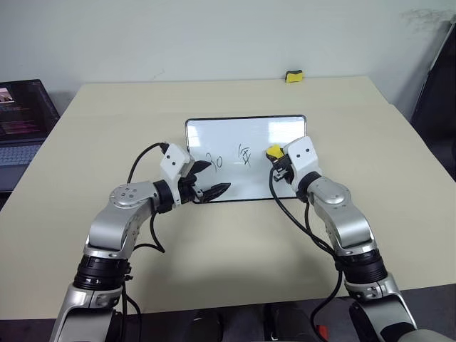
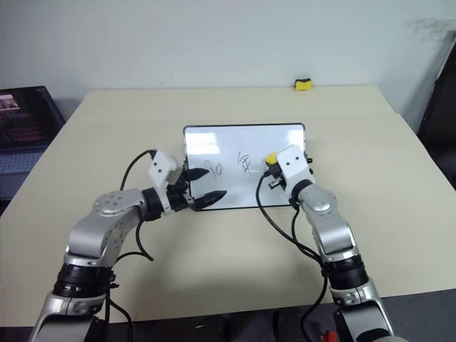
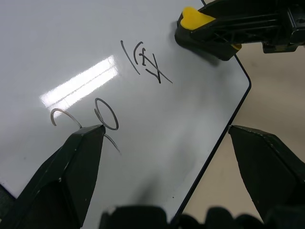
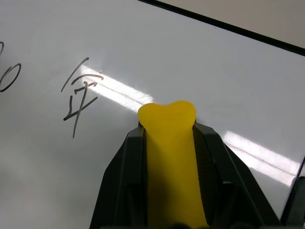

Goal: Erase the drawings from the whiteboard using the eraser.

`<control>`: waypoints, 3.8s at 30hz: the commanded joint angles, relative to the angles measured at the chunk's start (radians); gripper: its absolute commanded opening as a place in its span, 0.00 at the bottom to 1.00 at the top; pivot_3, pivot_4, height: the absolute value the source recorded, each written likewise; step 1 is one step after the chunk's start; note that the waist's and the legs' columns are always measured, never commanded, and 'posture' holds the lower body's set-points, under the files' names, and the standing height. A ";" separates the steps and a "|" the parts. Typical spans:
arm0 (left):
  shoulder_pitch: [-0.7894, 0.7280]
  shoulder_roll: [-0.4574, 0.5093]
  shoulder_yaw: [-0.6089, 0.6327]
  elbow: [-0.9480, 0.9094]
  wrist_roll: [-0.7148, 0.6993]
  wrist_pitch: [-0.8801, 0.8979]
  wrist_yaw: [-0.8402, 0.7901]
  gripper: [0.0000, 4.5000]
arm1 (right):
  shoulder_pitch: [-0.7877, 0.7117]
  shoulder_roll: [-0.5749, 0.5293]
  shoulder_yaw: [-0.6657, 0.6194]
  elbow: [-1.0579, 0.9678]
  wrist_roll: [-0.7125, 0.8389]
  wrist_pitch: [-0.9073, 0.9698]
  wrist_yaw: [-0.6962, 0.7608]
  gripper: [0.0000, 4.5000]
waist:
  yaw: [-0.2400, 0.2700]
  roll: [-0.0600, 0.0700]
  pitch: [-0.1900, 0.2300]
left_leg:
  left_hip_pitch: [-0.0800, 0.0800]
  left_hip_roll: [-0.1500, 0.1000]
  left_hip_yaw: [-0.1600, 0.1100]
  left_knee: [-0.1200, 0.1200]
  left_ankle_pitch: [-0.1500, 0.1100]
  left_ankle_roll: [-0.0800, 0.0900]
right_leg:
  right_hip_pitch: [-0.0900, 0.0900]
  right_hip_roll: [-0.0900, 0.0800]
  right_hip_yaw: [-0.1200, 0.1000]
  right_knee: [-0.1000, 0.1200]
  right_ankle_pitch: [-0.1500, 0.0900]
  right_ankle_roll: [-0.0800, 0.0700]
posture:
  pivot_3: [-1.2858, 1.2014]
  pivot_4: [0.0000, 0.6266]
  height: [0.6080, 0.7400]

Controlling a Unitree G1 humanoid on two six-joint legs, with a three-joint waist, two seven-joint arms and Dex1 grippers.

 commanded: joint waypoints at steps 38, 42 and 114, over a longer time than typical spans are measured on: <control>0.197 0.028 0.119 -0.230 -0.027 0.059 0.170 1.00 | -0.222 -0.014 0.060 0.423 -0.057 -0.650 0.090 0.22 | 0.008 0.000 0.000 | 0.000 0.000 0.001 0.000 0.002 -0.003 | 0.001 -0.001 0.000 -0.002 0.000 0.000 | 0.52 0.24 1.00; 0.193 0.030 0.115 -0.232 -0.030 0.061 0.169 1.00 | -0.272 0.010 0.053 0.551 -0.064 -0.688 0.067 0.22 | 0.007 0.000 0.000 | 0.000 0.000 0.001 0.000 0.002 -0.003 | 0.000 0.000 0.000 -0.001 0.000 0.000 | 0.52 0.24 1.00; 0.236 0.054 0.136 -0.300 -0.065 0.109 0.183 1.00 | -0.450 0.021 0.115 0.918 -0.111 -0.952 0.219 0.22 | -0.006 -0.001 0.003 | 0.000 0.002 0.001 -0.001 0.001 -0.003 | 0.000 0.000 0.000 -0.001 0.000 -0.002 | 0.52 0.24 1.00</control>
